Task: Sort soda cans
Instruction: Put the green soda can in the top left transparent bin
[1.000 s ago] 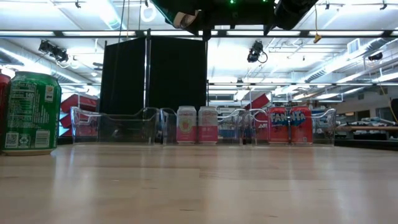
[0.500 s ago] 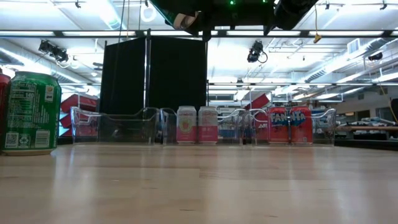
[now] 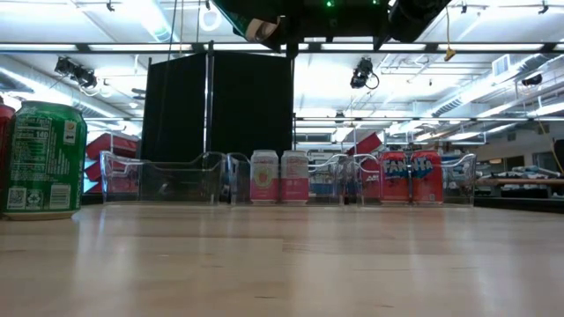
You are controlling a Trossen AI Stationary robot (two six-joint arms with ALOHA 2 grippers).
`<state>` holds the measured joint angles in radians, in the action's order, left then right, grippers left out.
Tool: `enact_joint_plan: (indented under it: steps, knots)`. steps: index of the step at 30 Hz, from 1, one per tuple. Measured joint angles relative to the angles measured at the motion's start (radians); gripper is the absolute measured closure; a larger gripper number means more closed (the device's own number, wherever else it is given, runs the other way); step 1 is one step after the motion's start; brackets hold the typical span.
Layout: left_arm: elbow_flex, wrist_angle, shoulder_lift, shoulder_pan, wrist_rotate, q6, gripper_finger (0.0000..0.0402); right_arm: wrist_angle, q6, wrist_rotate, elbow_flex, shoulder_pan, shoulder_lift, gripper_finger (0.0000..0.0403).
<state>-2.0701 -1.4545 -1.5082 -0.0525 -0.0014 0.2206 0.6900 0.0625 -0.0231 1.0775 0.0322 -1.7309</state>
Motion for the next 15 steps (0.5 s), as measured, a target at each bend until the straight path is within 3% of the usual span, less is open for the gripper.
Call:
enact_joint_plan:
  steps: [7,15]
  knots:
    - [0.003,0.008,0.0,0.002,0.023,-0.01,0.0059,-0.001,-0.01,0.0,0.0,0.0,0.0,0.0108]
    - [0.121,0.062,0.004,-0.001,0.009,-0.036,0.0059,0.001,-0.011,-0.006,0.0,0.0,0.0,0.0109]
